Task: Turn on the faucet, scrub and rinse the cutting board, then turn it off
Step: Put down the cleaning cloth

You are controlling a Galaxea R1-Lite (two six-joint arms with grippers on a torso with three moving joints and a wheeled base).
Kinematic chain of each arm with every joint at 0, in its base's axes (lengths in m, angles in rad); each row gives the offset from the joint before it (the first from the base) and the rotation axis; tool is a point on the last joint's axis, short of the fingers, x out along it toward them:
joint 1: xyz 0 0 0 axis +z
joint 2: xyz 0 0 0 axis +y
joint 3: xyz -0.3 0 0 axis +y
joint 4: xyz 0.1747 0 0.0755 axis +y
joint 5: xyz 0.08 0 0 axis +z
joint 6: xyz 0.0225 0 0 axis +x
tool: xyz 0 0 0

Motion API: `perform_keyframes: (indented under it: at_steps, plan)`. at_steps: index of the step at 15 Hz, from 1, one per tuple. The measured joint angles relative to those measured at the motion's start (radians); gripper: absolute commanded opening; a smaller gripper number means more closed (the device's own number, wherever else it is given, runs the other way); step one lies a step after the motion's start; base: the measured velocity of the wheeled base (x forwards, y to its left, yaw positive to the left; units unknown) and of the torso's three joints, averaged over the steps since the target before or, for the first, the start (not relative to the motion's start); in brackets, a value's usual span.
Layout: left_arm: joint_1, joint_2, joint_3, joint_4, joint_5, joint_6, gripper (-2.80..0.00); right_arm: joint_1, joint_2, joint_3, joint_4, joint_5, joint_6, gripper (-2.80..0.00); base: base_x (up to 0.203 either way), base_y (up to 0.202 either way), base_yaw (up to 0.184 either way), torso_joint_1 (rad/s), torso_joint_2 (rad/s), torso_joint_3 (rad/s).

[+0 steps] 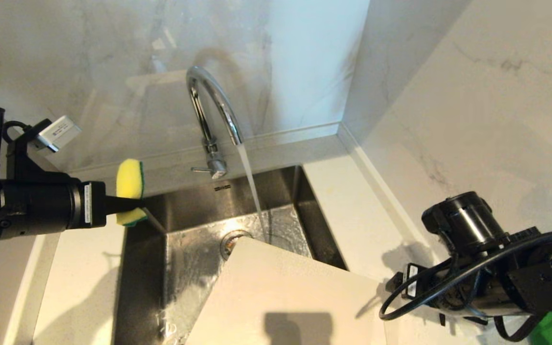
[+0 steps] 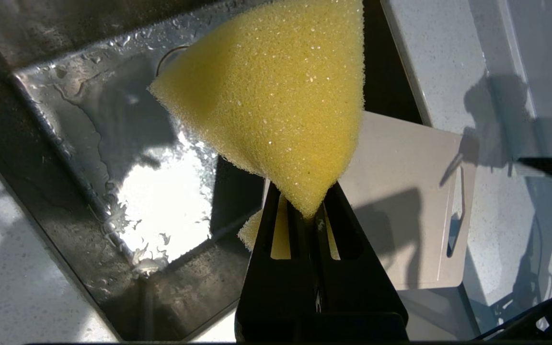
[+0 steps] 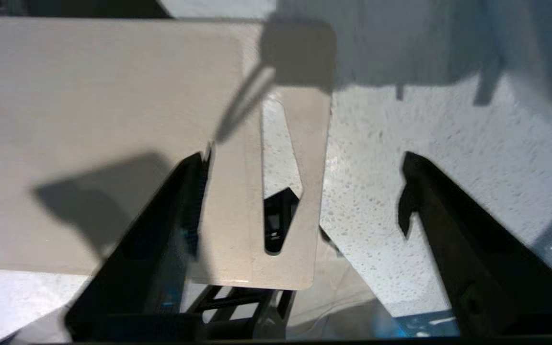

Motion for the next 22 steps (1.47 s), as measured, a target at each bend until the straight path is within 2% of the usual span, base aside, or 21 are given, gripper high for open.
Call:
perform_keyframes:
  at_steps: [4,8,9,11,13,15,17,18,19,20,22]
  plan:
    - [0.000,-0.002,-0.006,0.000,-0.001,0.000,-2.80,0.006,-0.094,-0.191,0.183,0.002,-0.055,-2.80,0.000,0.000,0.000,0.000,0.00,0.000]
    - [-0.001,-0.003,-0.006,-0.001,-0.006,0.000,-2.80,0.028,-0.194,-0.462,0.497,0.000,-0.077,-2.80,0.000,0.000,0.000,0.000,0.00,0.000]
    - [-0.001,-0.005,-0.003,-0.001,-0.006,0.000,-2.80,0.032,-0.217,-0.523,0.585,-0.021,-0.101,-2.80,0.000,0.000,0.000,0.000,0.00,0.000]
    - [-0.001,-0.011,-0.001,-0.001,-0.006,0.000,-2.80,0.037,-0.262,-0.591,0.736,-0.139,-0.176,-2.80,0.000,0.000,0.000,0.000,0.00,0.000]
    - [-0.001,-0.016,-0.001,-0.002,-0.006,0.000,-2.80,0.039,-0.302,-0.626,0.765,-0.252,-0.217,-2.80,0.000,0.000,0.000,0.000,0.00,0.000]
    - [-0.002,-0.018,-0.004,-0.003,-0.007,0.000,-2.80,0.036,-0.331,-0.636,0.767,-0.318,-0.183,-2.80,0.000,0.000,0.000,0.000,0.00,0.000]
    - [-0.001,-0.021,-0.005,-0.004,-0.006,-0.001,-2.80,0.031,-0.357,-0.640,0.772,-0.395,-0.078,-2.80,0.000,0.000,0.000,0.000,0.00,0.000]
    - [-0.001,-0.024,-0.002,-0.003,-0.007,-0.005,-2.80,0.007,-0.367,-0.643,0.773,-0.409,-0.030,-2.80,0.000,0.000,0.000,0.000,0.00,0.000]
    - [-0.001,-0.026,0.001,0.001,-0.006,-0.005,-2.80,-0.036,-0.377,-0.642,0.775,-0.401,-0.004,-2.80,0.000,0.000,0.000,0.000,0.00,0.000]
    - [-0.001,-0.029,0.002,0.002,-0.008,-0.005,-2.80,-0.086,-0.391,-0.631,0.772,-0.357,0.029,-2.80,0.000,0.000,0.000,0.000,0.00,0.000]
    - [0.000,-0.032,-0.001,0.005,-0.008,-0.003,-2.80,-0.126,-0.434,-0.587,0.765,-0.193,0.072,-2.80,0.000,0.000,0.000,0.000,0.00,0.000]
